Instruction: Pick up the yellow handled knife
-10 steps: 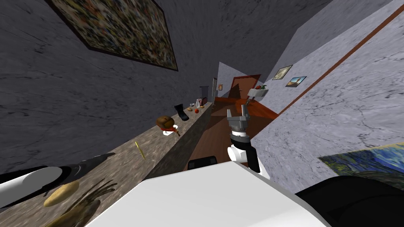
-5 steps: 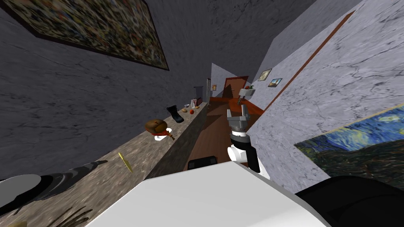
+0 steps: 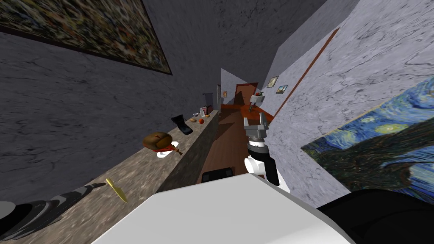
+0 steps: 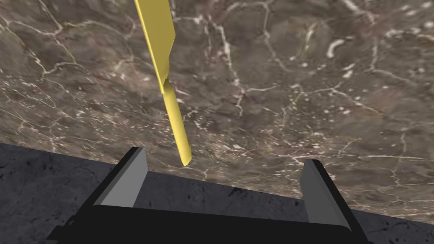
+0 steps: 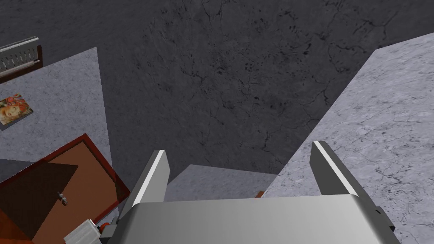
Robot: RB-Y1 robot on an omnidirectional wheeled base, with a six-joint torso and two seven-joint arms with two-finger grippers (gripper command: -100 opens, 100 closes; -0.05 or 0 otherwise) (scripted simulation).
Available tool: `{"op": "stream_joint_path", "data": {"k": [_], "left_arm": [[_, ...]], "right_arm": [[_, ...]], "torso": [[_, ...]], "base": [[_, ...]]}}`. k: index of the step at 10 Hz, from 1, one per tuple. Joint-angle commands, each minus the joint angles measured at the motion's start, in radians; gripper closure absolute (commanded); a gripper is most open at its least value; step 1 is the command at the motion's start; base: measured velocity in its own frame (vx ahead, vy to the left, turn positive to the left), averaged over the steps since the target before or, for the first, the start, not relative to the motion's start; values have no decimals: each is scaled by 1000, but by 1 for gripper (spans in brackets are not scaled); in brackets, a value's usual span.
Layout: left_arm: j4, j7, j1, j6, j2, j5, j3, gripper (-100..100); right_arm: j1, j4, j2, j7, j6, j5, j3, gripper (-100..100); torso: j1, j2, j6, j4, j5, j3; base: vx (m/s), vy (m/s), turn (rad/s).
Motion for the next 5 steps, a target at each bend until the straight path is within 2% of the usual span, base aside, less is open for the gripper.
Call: {"op": "stream_joint_path", "data": {"k": [1, 4, 5], "left_arm": [[35, -10, 19, 26, 12, 28, -1, -100], [133, -39, 53, 68, 31, 87, -16, -100], [159, -46, 63, 78, 34, 102, -21, -100]], "right_arm": [[0, 0, 0, 0, 0, 0, 0, 0], [0, 0, 0, 0, 0, 0, 0, 0], [0, 0, 0, 0, 0, 0, 0, 0]], "torso": [[0, 0, 0, 0, 0, 0], [-1, -1, 1, 0, 0, 0], [-1, 0, 1, 0, 0, 0]], "base": [[15, -18, -196], [24, -22, -306], [23, -12, -195]]}}
